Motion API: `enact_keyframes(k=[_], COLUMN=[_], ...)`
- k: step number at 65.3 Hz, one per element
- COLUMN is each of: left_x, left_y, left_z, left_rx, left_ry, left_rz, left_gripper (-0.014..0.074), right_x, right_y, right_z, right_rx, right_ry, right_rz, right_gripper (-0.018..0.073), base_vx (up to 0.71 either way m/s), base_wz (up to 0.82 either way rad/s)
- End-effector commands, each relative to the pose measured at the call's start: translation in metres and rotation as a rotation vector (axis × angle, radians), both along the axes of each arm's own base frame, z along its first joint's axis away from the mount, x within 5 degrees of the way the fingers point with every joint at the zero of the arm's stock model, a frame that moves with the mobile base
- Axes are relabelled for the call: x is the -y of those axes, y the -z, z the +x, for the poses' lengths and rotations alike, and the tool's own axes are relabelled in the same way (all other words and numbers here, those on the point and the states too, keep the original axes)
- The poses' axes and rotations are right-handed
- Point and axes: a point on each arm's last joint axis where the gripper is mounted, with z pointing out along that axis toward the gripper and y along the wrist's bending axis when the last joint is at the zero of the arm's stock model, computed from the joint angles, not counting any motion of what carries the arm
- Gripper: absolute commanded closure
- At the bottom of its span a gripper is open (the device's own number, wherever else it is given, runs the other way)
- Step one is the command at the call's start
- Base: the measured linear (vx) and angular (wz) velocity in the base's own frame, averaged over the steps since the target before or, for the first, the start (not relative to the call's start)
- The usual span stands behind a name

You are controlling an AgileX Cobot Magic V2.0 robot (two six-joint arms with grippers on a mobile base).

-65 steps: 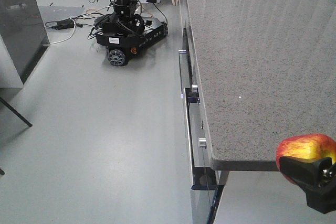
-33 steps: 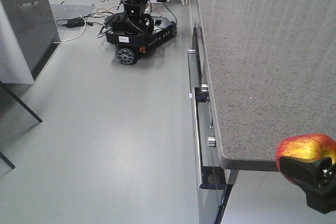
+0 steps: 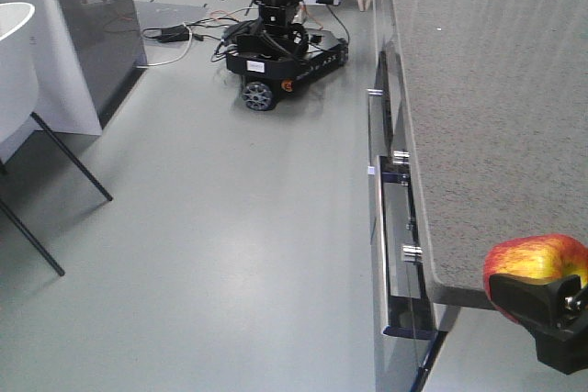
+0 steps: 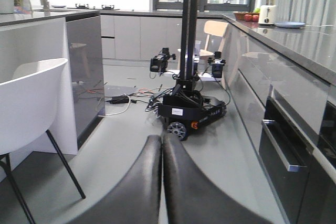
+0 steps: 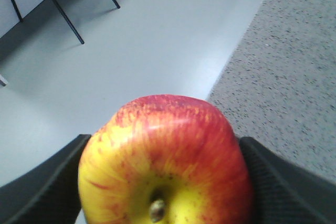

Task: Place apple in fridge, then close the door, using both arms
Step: 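Drive away from the counter holding the apple in the right gripper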

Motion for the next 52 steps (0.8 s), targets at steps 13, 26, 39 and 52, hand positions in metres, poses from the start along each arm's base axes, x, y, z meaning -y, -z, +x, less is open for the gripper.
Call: enact_keyframes(k=[13, 26, 39, 52], left_x=[0.0004, 0.0004, 0.0004, 0.0004], left_y=[0.0016, 0.0016, 0.0016, 0.0016], left_z=[-0.0002, -0.0002, -0.0002, -0.0002], left_rx=[0.064, 0.064, 0.064, 0.064], left_ry=[0.006, 0.006, 0.006, 0.006], left_rz=[-0.012, -0.012, -0.012, -0.012], left_gripper=[0.0602, 0.0602, 0.0602, 0.0602], right_x=[0.0000, 0.0000, 0.0000, 0.0000], right_y=[-0.0138, -0.0138, -0.0139, -0.0139], right_z=[0.0033, 0.0033, 0.0034, 0.0034], right_rx=[0.090, 0.089, 0.091, 0.091], right_ry=[0.014, 0.015, 0.015, 0.015], right_rz=[0.029, 0.030, 0.030, 0.030], right_gripper=[0.0397, 0.0397, 0.0397, 0.0397], base_vx=[0.03, 0.06, 0.05, 0.02], base_wz=[0.24, 0.32, 0.34, 0.38])
